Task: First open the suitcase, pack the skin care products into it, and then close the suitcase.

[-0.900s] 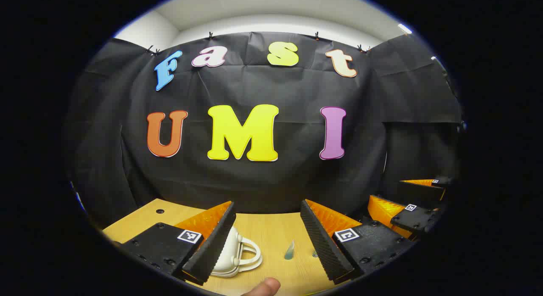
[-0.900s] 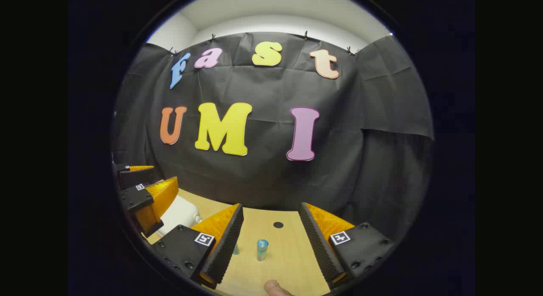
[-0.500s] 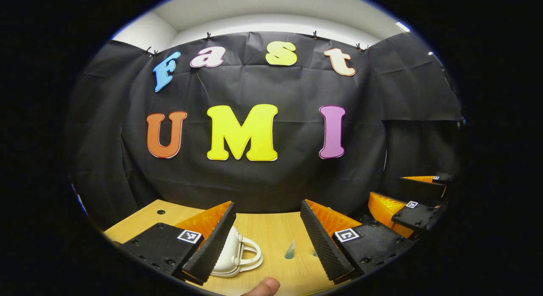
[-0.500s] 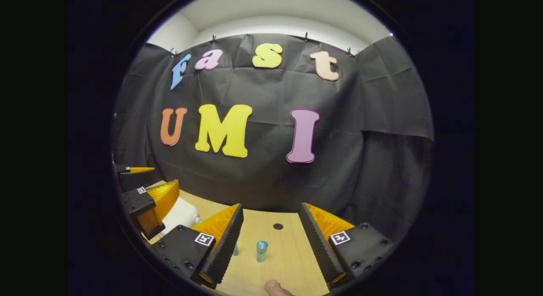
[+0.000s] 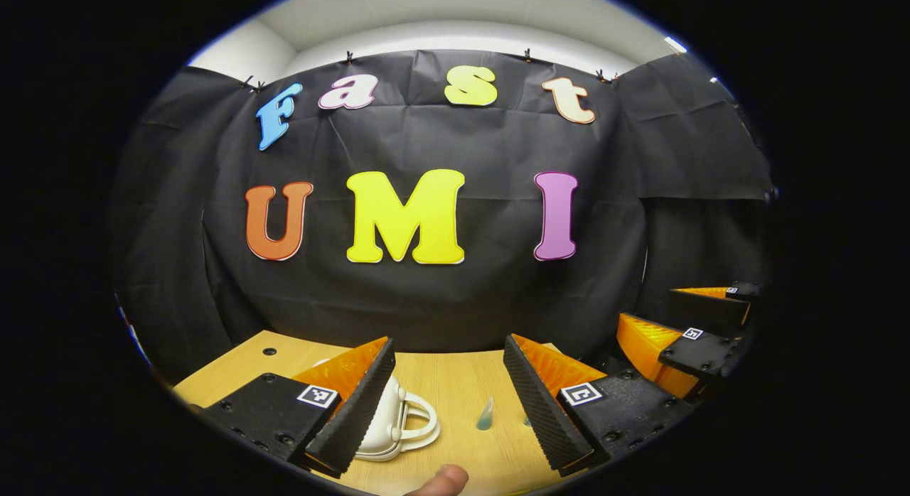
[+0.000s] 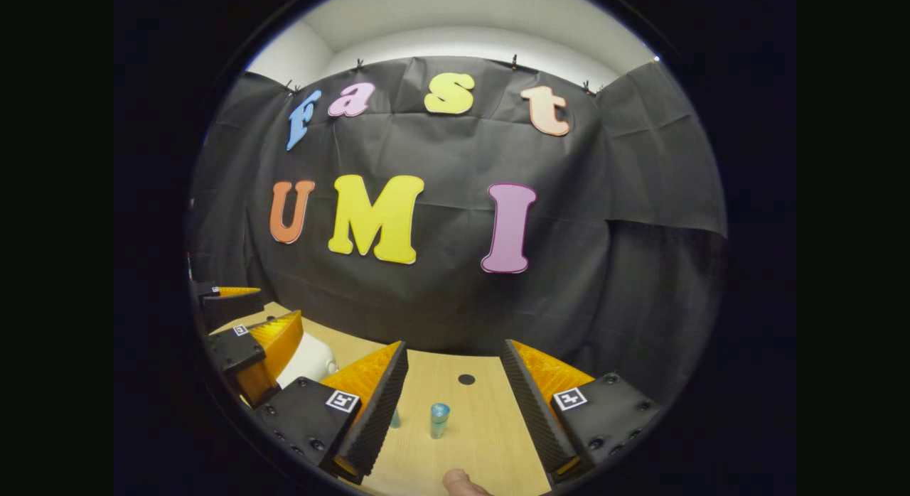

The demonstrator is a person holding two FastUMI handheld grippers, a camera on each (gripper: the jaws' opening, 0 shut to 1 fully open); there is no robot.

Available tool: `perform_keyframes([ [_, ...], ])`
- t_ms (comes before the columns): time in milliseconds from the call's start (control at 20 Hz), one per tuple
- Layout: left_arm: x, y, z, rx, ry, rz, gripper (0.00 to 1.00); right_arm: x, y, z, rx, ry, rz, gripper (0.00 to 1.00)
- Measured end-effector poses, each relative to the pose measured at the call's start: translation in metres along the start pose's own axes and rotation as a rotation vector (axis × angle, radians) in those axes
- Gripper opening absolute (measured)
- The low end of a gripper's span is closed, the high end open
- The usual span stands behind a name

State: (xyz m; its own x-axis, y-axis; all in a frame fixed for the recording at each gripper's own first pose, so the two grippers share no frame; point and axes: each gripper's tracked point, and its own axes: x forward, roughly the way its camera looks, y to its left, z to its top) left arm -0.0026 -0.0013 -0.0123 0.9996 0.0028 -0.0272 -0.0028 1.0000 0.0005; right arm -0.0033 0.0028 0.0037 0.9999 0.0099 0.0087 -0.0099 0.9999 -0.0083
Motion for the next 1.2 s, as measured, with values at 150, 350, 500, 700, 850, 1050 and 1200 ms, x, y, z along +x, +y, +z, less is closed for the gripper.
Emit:
perform_keyframes([
  [150,0.002,0.001,-0.003,0.0,0.007,0.0,0.98,0.002,0.002,-0.002,-0.004,0.006,0.003,0.79],
  [350,0.007,0.001,-0.014,-0.019,0.041,-0.006,0.98,0.008,0.001,-0.007,-0.007,0.018,0.0,0.8],
  [500,0.013,0.007,-0.032,0.014,0.062,0.012,0.98,0.011,-0.004,-0.015,-0.018,0.031,-0.011,0.8],
  [700,0.019,0.019,-0.095,0.075,0.164,0.034,0.98,0.008,-0.018,-0.039,-0.04,0.08,-0.033,0.8],
  [850,0.027,0.029,-0.144,0.148,0.247,0.052,0.98,0.002,-0.032,-0.054,-0.057,0.103,-0.044,0.8],
  [1050,0.043,0.03,-0.195,0.294,0.327,0.038,0.99,0.0,-0.051,-0.072,-0.049,0.147,-0.068,0.8],
  [1200,0.057,0.026,-0.23,0.451,0.373,0.017,0.96,0.003,-0.067,-0.086,-0.008,0.176,-0.085,0.81],
])
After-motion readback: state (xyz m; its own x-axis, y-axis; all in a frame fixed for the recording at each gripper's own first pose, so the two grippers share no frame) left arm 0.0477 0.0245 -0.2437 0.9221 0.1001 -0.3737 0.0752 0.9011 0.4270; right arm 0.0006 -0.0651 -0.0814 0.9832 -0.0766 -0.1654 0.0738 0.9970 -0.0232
